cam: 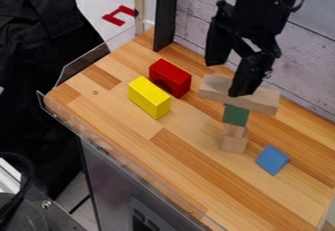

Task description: Pick rectangle block from the tower and place it on top of two cube

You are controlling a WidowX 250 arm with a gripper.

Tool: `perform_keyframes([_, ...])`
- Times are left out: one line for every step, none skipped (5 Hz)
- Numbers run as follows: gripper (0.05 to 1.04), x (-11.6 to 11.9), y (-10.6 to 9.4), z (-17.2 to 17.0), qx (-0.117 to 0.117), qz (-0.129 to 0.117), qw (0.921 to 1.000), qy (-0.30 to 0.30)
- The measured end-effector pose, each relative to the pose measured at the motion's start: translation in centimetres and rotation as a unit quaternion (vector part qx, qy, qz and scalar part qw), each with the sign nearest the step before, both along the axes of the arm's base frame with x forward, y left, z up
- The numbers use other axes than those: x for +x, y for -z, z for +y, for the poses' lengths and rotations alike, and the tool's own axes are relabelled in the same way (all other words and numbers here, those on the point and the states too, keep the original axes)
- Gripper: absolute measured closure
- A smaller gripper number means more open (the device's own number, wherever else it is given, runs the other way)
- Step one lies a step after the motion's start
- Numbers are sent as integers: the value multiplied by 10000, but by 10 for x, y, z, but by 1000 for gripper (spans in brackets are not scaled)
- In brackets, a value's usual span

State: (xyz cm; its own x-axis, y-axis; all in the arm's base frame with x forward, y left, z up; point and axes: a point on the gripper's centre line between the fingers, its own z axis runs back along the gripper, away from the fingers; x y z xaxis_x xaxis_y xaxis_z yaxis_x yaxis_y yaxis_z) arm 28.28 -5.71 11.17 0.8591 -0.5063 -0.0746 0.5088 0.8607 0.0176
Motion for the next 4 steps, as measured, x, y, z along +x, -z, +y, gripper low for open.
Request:
perform_keyframes([84,5,0,-3,-23,-156,9993,339])
perform_keyframes([84,8,0,-3,-14,-229,9975,662])
perform_keyframes([84,10,-2,-4,-15,-282,9960,845])
perform_keyframes([84,13,2,-5,-16,-225,9956,911])
